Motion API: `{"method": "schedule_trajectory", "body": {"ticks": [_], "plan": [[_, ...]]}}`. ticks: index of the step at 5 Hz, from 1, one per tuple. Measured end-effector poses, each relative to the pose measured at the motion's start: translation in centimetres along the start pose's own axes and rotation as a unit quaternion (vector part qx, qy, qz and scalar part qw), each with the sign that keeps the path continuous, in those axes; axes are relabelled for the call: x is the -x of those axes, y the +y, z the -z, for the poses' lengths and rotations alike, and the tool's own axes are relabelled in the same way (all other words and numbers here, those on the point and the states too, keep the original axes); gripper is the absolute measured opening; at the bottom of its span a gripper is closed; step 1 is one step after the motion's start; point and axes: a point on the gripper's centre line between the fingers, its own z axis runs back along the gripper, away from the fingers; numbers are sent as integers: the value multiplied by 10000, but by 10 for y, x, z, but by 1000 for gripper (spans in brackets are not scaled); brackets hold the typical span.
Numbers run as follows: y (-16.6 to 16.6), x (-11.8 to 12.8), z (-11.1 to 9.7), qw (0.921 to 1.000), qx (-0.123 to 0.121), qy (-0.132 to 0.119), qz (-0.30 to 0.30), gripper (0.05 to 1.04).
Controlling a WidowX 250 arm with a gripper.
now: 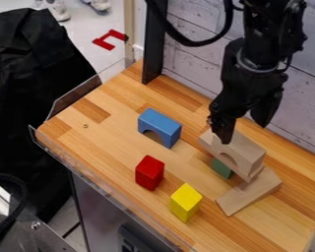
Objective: Take the blue arch and place on top of the arch
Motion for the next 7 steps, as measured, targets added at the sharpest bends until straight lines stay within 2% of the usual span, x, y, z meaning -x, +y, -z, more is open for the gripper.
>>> {"method": "schedule_trajectory", "body": {"ticks": [1, 3, 4, 5, 6, 7], "plan": [[6, 2, 9, 9999, -166, 39, -8, 1000], [12, -39, 12, 9988, -90, 2, -488, 1000], [15, -49, 12, 9978, -103, -4, -660, 1000], [22, -63, 10, 9955, -244, -16, -910, 1000], [31, -80, 28, 9920, -512, 9, -1150, 1000], [39, -100, 31, 9867, -452, 21, -1562, 999]]}}
